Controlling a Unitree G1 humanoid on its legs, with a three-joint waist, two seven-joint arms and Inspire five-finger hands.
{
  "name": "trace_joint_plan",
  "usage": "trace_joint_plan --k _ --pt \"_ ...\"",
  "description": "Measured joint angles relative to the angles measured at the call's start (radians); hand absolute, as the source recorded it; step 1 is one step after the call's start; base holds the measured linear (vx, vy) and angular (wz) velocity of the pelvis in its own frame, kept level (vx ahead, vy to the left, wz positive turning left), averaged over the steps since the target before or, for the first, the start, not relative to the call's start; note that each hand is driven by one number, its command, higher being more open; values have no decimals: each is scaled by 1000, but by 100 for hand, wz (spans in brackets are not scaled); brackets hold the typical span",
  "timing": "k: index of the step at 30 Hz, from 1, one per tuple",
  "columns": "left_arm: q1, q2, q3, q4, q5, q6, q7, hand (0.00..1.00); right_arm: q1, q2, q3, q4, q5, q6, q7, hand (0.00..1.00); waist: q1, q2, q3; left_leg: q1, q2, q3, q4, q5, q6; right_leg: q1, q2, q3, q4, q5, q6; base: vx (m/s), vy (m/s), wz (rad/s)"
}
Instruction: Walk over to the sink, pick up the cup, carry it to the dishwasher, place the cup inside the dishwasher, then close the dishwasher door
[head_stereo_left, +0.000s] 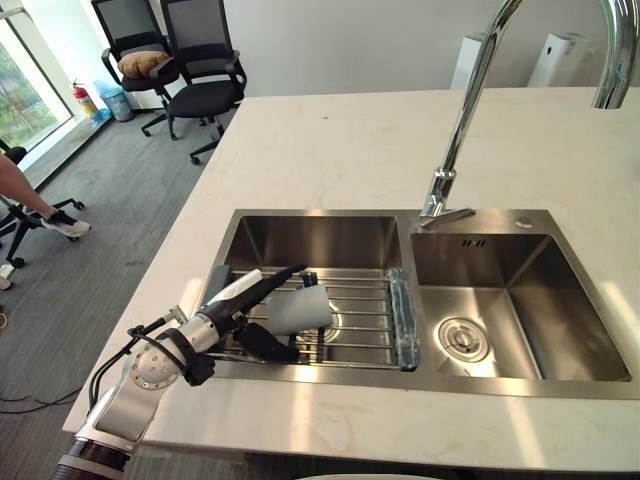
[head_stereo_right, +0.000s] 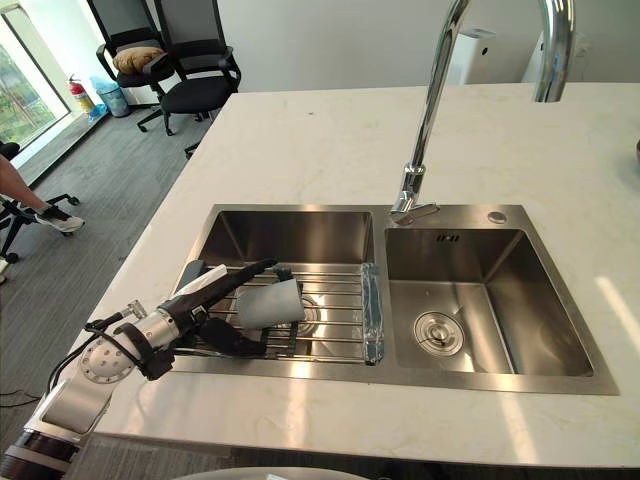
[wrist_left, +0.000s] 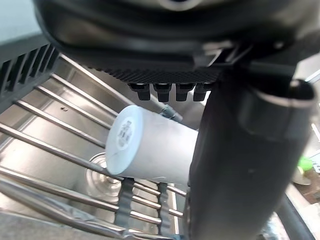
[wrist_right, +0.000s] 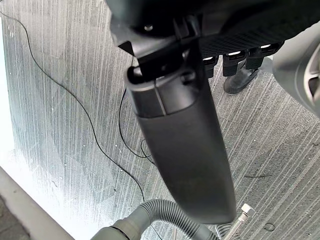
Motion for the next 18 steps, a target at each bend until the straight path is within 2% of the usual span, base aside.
trace_joint_plan --k 9,12,18 --pt "-57 17 -37 52 -27 57 -68 100 0 0 11 -14 0 3 -6 100 -6 0 3 6 1 14 -4 0 0 -3 0 11 0 0 1 -10 -6 -3" --pt "-80 20 -48 69 -31 88 -79 100 0 -1 11 -20 0 8 -8 100 -17 0 3 7 2 16 -4 0 -1 -3 0 13 0 0 1 -9 -4 -1" --pt "-109 36 -71 117 -24 91 -91 100 8 -2 14 -24 0 19 -16 100 -22 2 4 8 2 26 -5 -1 -1 -8 1 22 0 1 2 -28 -12 -5"
